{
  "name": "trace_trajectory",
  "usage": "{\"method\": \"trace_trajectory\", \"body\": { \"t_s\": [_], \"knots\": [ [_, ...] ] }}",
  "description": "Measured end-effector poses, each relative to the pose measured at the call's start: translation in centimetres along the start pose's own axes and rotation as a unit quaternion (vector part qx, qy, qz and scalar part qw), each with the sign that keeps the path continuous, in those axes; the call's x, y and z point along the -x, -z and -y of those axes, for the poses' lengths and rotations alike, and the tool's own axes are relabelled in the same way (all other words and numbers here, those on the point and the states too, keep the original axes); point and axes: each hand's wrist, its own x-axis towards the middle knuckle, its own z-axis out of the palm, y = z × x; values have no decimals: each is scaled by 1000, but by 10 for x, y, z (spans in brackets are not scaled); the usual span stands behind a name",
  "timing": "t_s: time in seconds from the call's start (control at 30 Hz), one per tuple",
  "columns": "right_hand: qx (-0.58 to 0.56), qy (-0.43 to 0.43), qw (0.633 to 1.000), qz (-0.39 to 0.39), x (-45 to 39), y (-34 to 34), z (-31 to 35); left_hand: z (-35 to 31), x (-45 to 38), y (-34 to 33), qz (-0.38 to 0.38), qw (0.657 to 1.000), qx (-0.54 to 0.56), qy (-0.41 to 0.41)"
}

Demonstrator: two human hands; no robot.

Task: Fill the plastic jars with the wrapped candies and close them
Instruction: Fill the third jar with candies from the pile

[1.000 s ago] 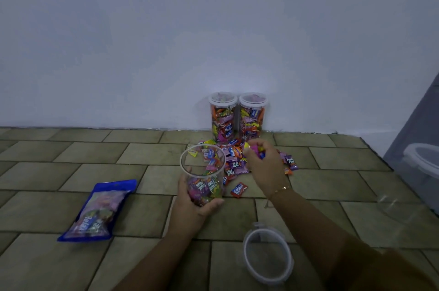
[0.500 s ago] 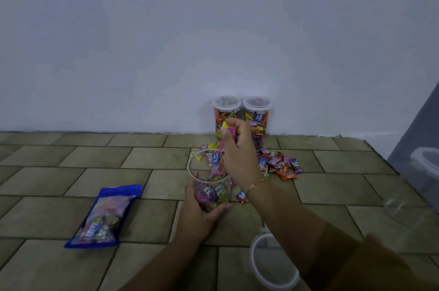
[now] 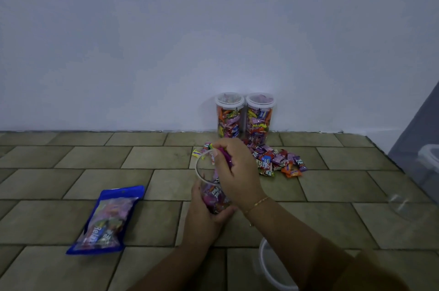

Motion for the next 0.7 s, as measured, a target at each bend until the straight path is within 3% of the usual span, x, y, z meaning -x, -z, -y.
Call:
{"method": "trace_trajectory", "body": {
  "t_s": [0.13,0.7],
  "knots": [
    [21,39,999,9,3,-1,-6,3,-1,-1,7,1000,0,1],
    [29,40,995,-85,9,-12,-8,12,-5,0,26,999,20,15]
  ]
}}
